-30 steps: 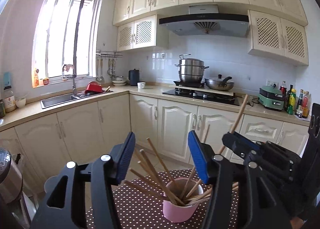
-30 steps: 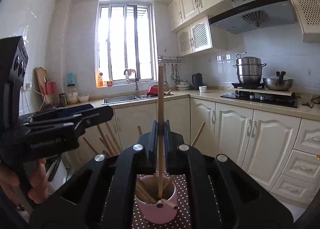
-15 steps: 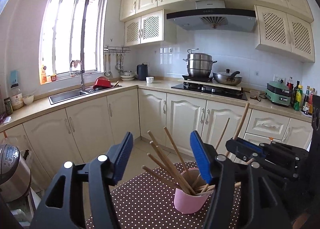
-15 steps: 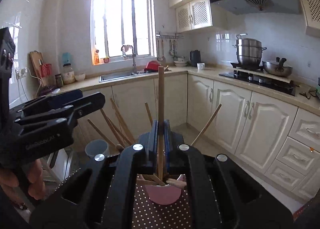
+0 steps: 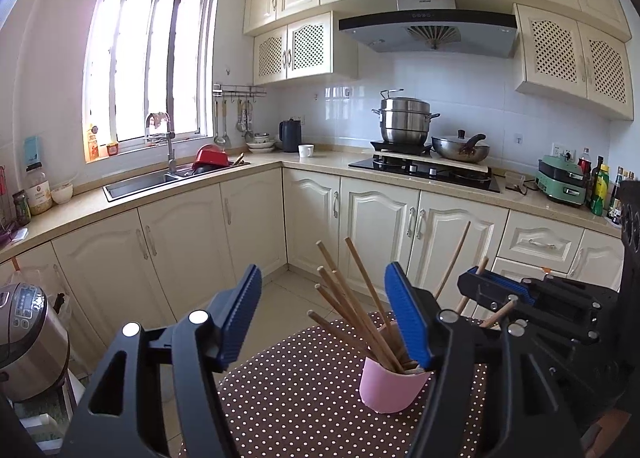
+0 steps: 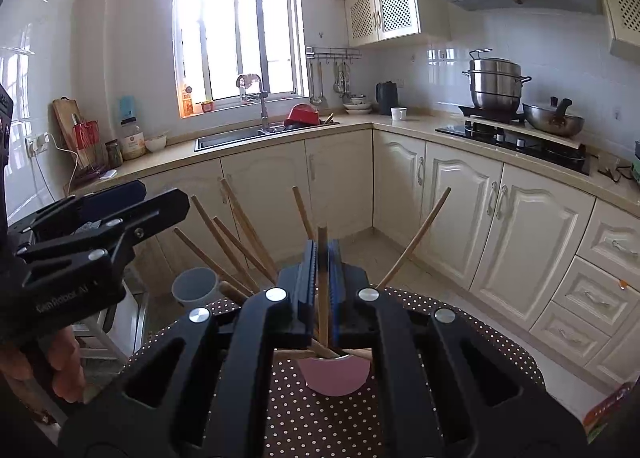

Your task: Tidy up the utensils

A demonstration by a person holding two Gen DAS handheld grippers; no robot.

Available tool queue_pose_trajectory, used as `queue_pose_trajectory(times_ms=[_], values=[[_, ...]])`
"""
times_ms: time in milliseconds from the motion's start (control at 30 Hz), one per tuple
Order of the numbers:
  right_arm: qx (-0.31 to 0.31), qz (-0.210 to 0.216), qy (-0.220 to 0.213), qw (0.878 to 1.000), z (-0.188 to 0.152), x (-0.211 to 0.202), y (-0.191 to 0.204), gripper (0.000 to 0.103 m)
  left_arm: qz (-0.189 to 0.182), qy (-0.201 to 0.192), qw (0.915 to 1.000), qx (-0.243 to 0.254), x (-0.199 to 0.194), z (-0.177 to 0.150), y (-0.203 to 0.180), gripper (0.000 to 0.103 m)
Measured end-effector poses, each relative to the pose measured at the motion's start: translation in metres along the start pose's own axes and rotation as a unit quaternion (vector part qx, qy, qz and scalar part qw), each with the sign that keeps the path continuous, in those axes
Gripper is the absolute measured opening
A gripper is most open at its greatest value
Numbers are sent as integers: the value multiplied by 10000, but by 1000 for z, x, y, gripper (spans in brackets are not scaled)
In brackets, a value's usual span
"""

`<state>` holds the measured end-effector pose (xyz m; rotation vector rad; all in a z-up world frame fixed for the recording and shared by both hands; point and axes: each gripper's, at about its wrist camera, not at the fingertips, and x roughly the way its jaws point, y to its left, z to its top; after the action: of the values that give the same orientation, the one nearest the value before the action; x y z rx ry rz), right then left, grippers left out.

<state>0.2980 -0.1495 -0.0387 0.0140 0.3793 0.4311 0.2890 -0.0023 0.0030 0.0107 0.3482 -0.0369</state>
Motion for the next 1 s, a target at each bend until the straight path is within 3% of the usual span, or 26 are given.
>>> queue_pose_trajectory(times_ms=[133, 167, 267, 467, 733, 1000], values=[[1, -43, -93, 9999, 3, -8, 4, 14, 16, 7, 10000, -5, -4, -2, 4, 67], [2, -58, -114, 9999, 4, -9, 4, 22, 28, 9, 10000, -8, -5, -2, 5, 68], [38, -118, -242, 9996, 7, -18, 5, 56, 32, 11, 10000, -27, -8, -3, 6, 68], [1, -189, -415, 9990, 13, -40, 11, 57, 15, -69, 10000, -21, -27, -5, 13, 69], [47, -228, -596, 9979, 14, -83, 27, 66, 47, -189, 9998, -76, -71, -14, 16, 71], [212, -323, -803, 9960, 3, -143, 40, 77, 65, -382, 9992, -52, -130, -22, 19, 80]])
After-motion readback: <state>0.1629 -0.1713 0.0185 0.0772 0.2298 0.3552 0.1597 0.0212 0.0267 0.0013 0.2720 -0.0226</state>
